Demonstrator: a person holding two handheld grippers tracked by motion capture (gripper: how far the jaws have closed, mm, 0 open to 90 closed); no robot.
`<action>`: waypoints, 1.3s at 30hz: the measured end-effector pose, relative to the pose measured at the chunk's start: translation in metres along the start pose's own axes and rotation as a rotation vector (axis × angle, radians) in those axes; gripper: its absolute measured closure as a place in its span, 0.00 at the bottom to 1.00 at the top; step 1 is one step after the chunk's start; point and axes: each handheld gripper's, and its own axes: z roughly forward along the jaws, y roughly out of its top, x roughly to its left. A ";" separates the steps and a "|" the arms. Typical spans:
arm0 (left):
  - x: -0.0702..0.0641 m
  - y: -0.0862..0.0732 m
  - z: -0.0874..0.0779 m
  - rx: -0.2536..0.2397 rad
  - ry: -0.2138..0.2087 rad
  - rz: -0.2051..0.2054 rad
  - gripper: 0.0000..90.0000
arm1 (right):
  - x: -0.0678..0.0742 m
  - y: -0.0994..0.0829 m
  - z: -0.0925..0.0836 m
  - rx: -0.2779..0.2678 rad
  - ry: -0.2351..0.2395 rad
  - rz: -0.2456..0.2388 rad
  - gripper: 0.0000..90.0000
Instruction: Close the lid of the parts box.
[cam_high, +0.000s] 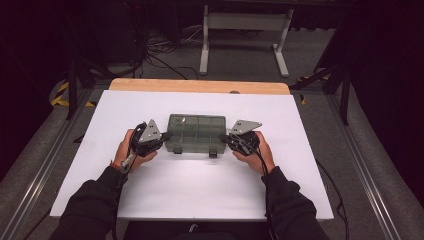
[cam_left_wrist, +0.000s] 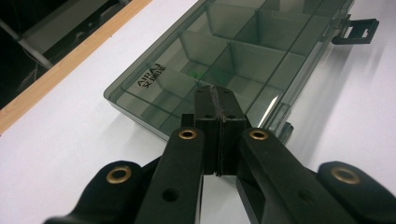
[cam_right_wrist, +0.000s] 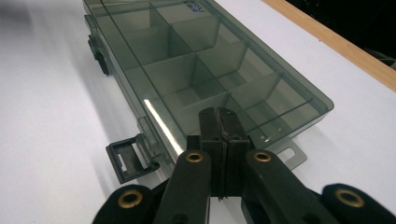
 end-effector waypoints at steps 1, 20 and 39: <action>0.000 0.000 0.000 -0.001 0.001 0.001 1.00 | 0.000 0.000 0.000 -0.001 0.001 0.000 1.00; -0.001 -0.006 0.006 -0.009 -0.003 -0.016 1.00 | 0.004 -0.004 0.002 -0.031 0.000 0.013 1.00; -0.014 0.000 0.022 -0.028 -0.032 -0.007 1.00 | 0.020 -0.002 0.014 -0.026 -0.053 -0.008 1.00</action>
